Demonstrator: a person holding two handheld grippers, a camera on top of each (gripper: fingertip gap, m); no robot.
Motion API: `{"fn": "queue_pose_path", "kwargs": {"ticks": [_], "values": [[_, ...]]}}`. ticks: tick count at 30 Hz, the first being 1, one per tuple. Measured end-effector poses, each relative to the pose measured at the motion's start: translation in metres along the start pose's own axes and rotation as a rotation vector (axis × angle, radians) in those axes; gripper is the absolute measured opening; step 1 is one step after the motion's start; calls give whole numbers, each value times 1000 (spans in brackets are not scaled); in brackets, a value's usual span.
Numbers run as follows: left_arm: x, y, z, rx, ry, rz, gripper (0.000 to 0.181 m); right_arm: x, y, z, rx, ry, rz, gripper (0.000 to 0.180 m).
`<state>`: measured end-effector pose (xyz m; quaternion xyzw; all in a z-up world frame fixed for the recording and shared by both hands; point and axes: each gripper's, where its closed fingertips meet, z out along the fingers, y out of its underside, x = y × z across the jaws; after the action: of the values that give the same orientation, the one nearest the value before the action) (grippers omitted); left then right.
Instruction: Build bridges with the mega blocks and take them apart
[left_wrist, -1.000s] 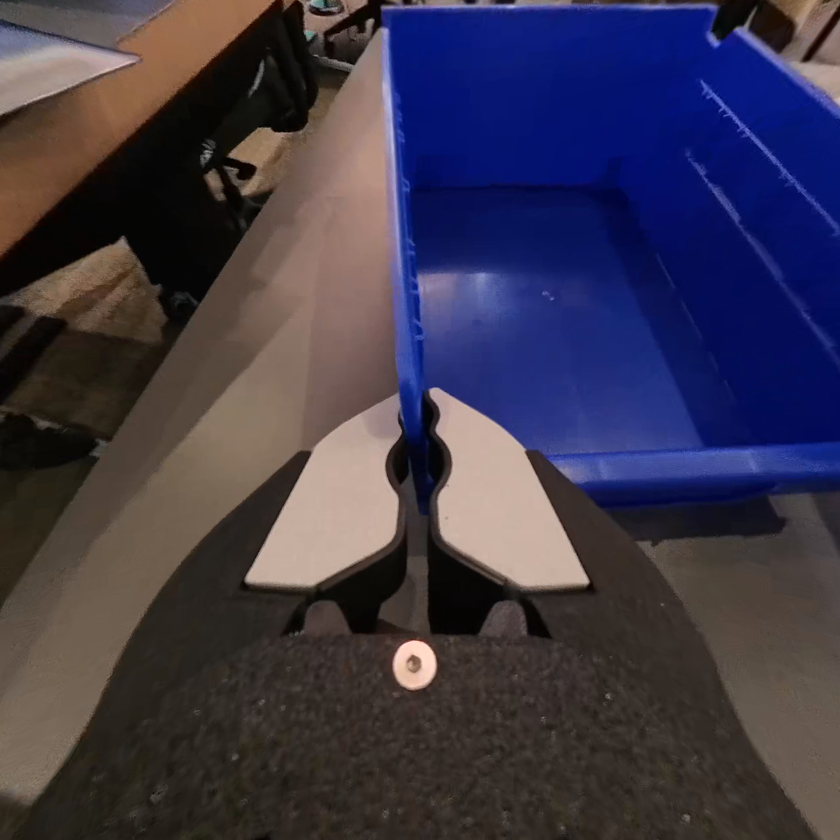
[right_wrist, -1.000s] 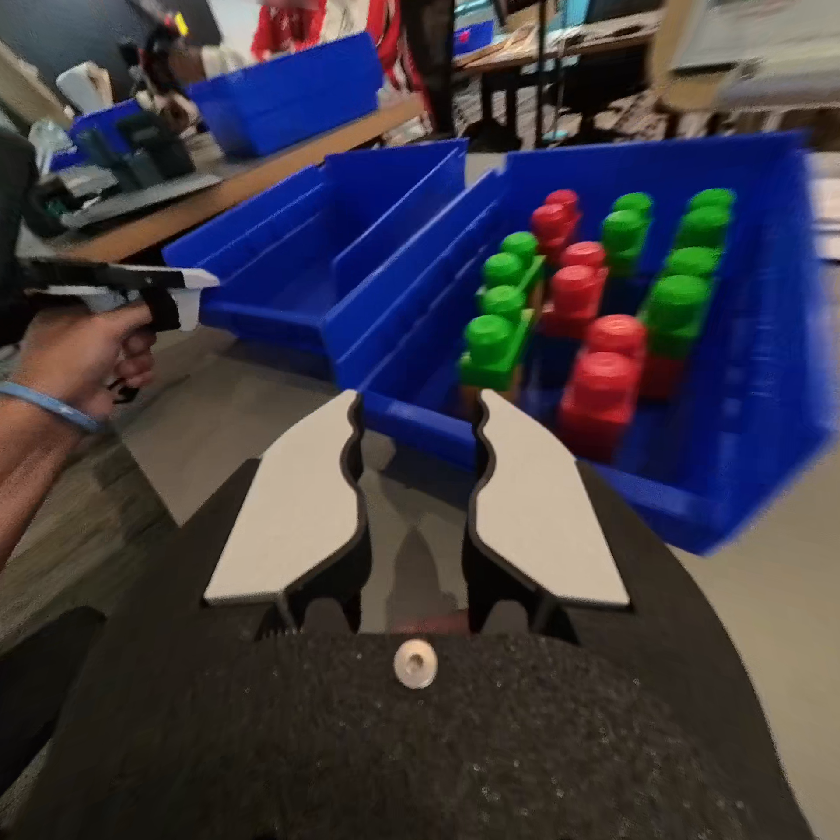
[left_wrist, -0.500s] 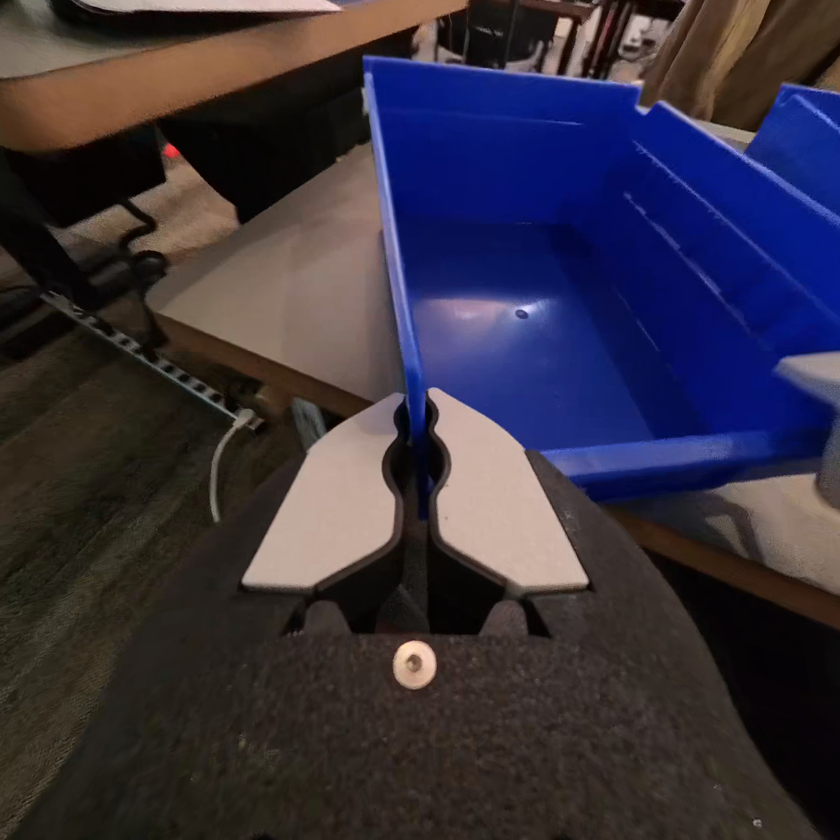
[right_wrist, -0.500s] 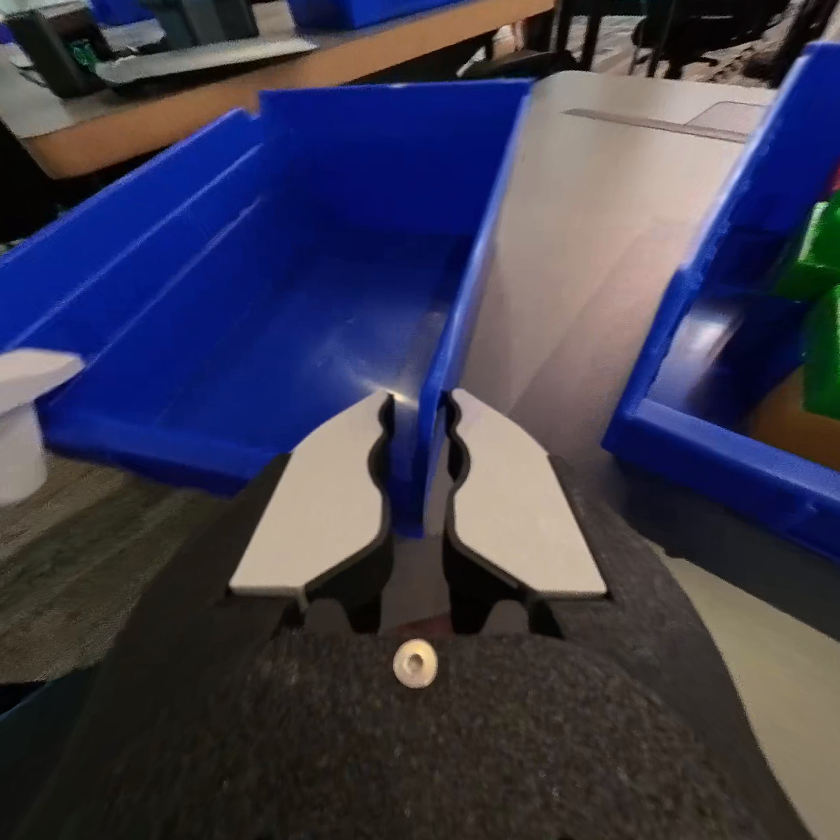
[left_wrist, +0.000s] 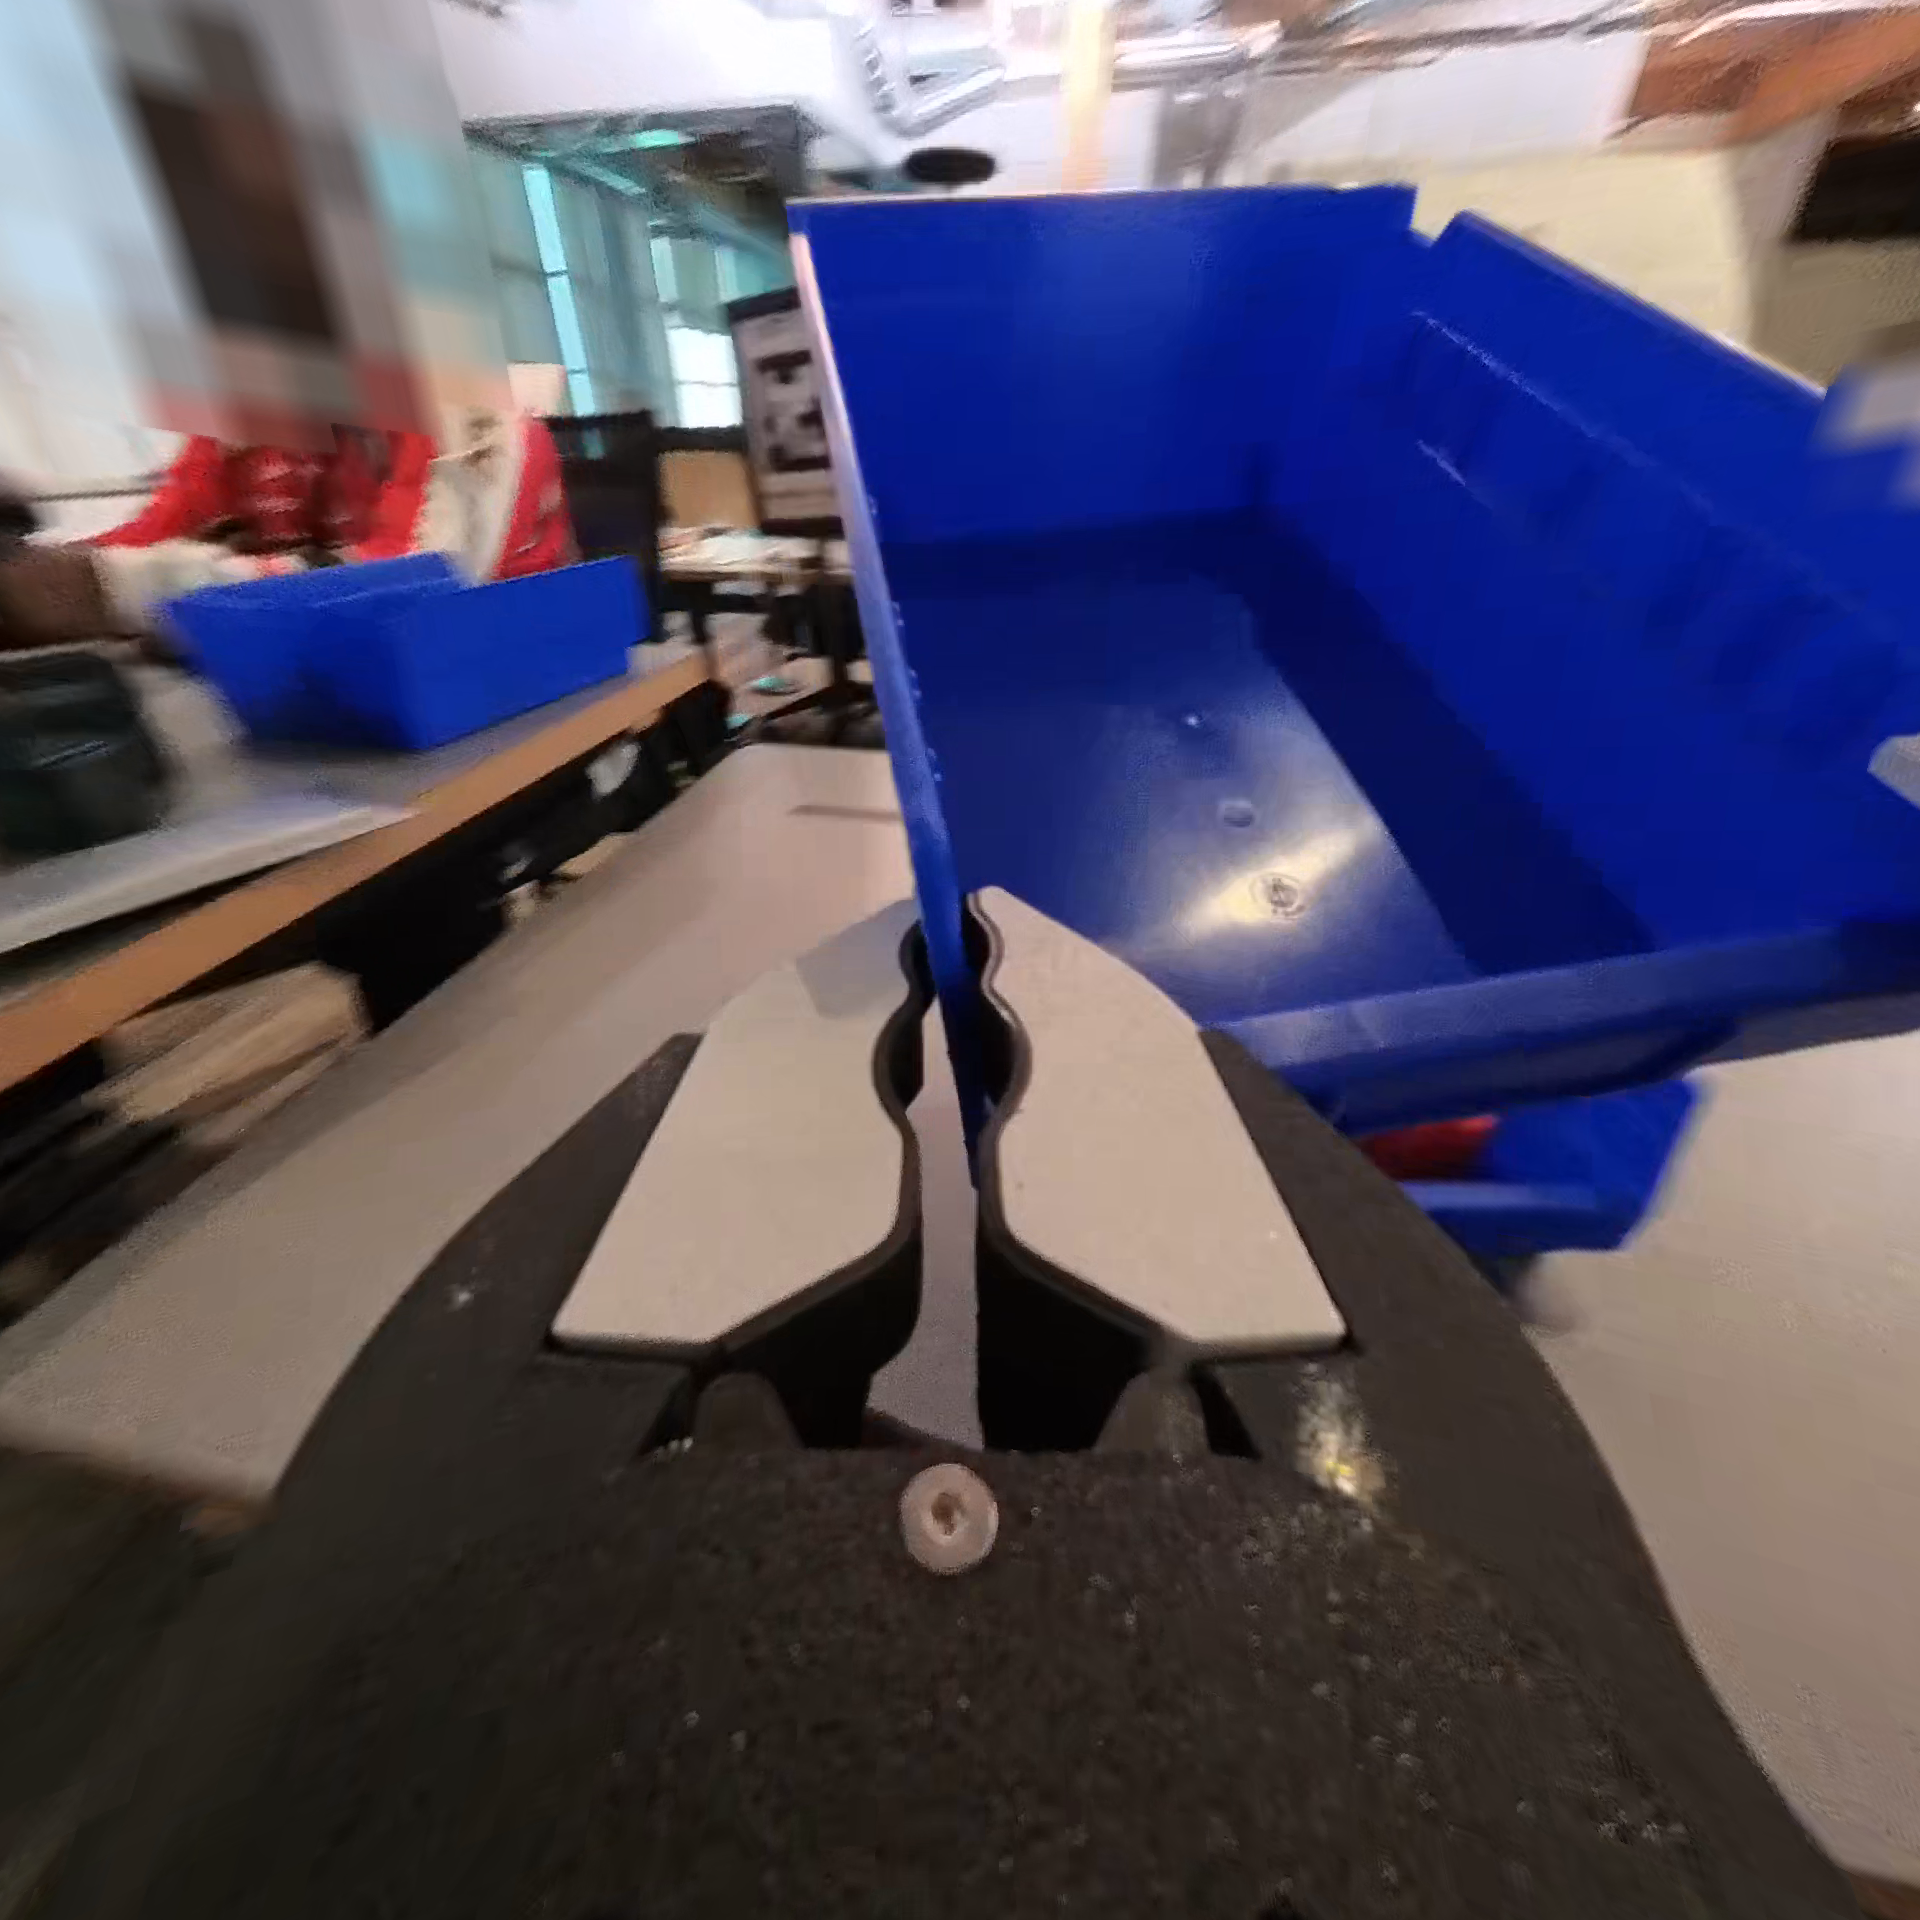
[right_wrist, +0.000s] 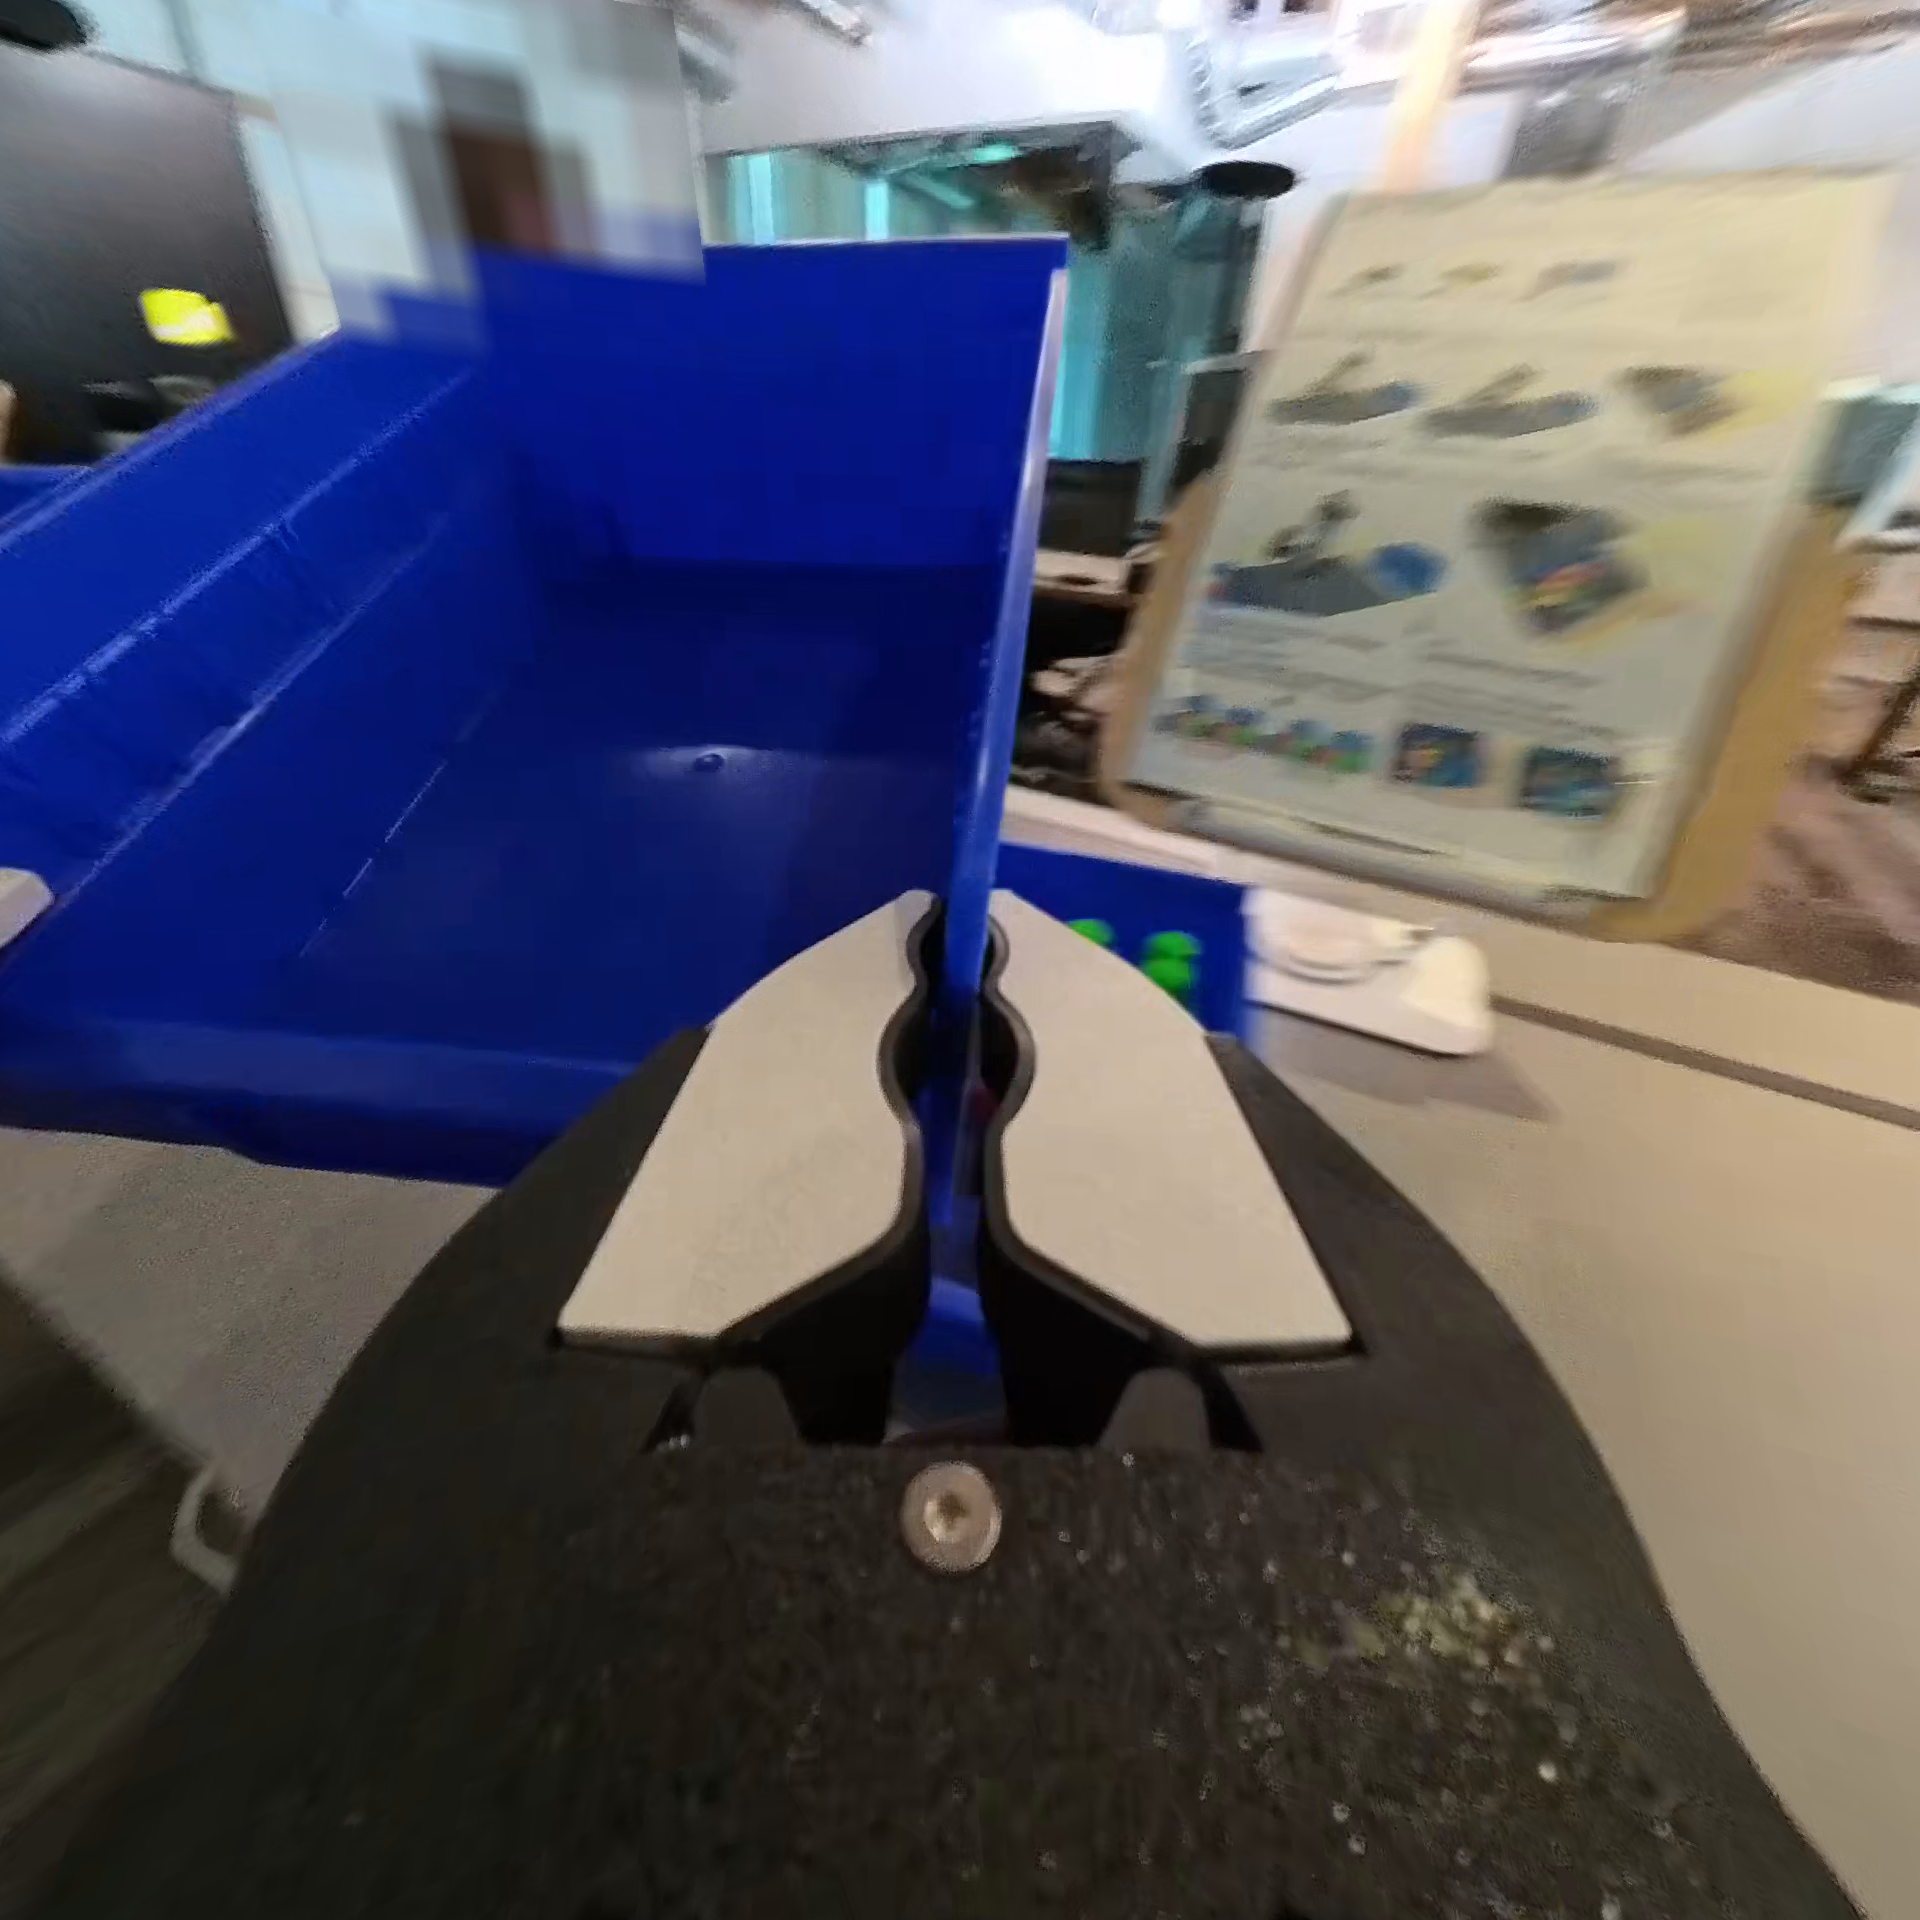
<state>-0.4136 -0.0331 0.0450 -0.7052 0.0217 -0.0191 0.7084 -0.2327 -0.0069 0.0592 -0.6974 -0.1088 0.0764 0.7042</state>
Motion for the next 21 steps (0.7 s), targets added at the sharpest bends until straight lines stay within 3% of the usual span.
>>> {"fn": "queue_pose_path", "kwargs": {"ticks": [5, 11, 16, 21], "values": [[168, -26, 48, 27, 267, -43, 3, 161, -27, -56, 9, 296, -14, 3], [355, 2, 72, -32, 499, -153, 4, 329, -2, -126, -79, 517, -9, 3], [450, 59, 72, -157, 565, -91, 5, 418, 70, -160, -200, 566, 110, 3], [490, 107, 69, -259, 590, 32, 6, 457, 142, -174, -290, 523, 268, 4]]}}
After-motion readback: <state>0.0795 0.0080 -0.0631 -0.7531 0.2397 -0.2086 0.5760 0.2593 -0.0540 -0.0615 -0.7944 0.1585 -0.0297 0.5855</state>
